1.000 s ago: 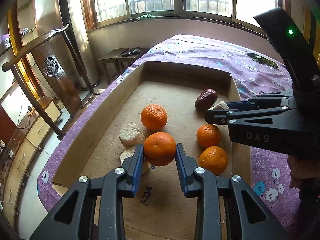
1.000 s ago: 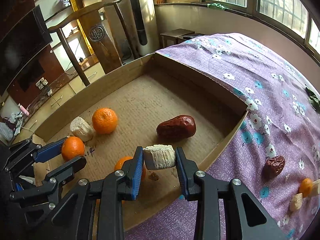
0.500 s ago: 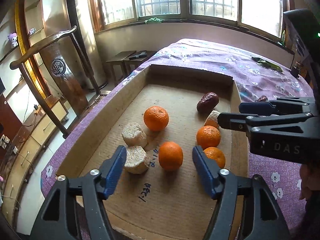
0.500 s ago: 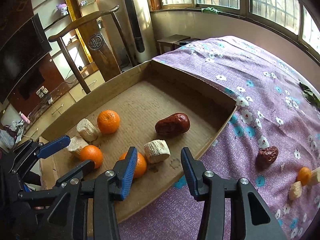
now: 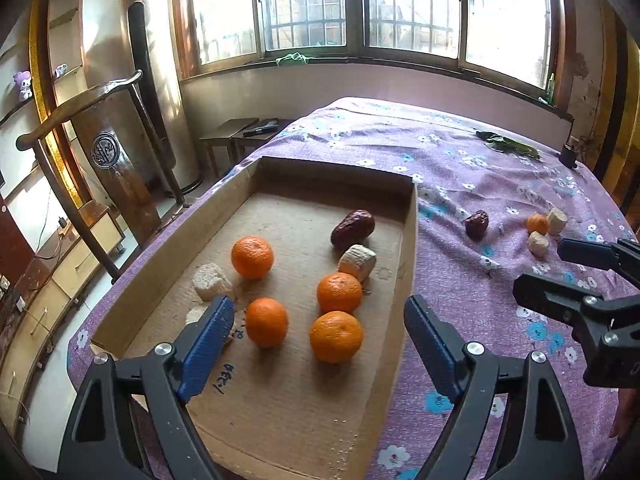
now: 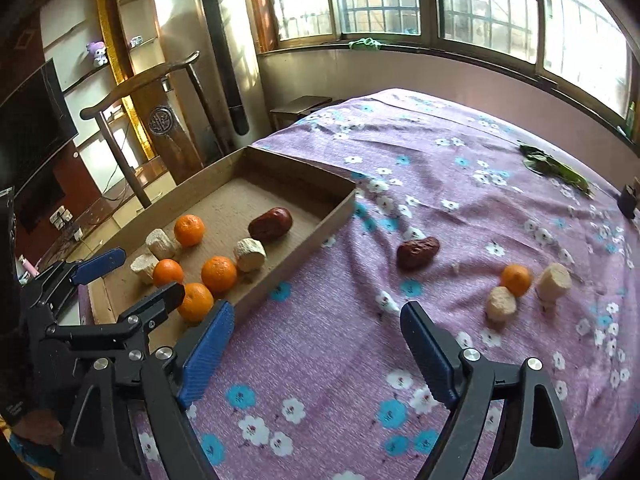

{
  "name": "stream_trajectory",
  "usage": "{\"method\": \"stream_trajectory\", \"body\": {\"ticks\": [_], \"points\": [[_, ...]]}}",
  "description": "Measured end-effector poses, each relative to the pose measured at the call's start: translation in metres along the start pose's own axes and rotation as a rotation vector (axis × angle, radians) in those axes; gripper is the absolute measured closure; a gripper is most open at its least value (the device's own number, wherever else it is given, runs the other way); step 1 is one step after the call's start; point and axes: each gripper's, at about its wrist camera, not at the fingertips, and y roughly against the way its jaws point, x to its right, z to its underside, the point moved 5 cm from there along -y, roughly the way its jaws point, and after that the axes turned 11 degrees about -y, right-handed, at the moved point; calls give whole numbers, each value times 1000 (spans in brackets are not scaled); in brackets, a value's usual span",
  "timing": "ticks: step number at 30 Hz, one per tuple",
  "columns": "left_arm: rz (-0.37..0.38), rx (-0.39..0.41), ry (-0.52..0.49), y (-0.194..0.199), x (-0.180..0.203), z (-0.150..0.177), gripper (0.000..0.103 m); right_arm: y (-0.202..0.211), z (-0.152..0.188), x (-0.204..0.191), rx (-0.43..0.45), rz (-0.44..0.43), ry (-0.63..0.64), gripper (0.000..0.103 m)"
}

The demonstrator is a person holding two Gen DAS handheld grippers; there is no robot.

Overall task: Organize fruits
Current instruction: 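Move both open grippers back over the remaining fruits on the tablecloth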

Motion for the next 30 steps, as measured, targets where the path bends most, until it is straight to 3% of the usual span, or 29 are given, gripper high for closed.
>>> {"method": "stream_trajectory", "body": {"ticks": [19,30], "points": [[129,27,-165,-7,141,-32,17,54,43,131,5,209,-176,11],[151,11,-211,-24,174,-44,17,60,40,168,22,217,-224,11]]}}
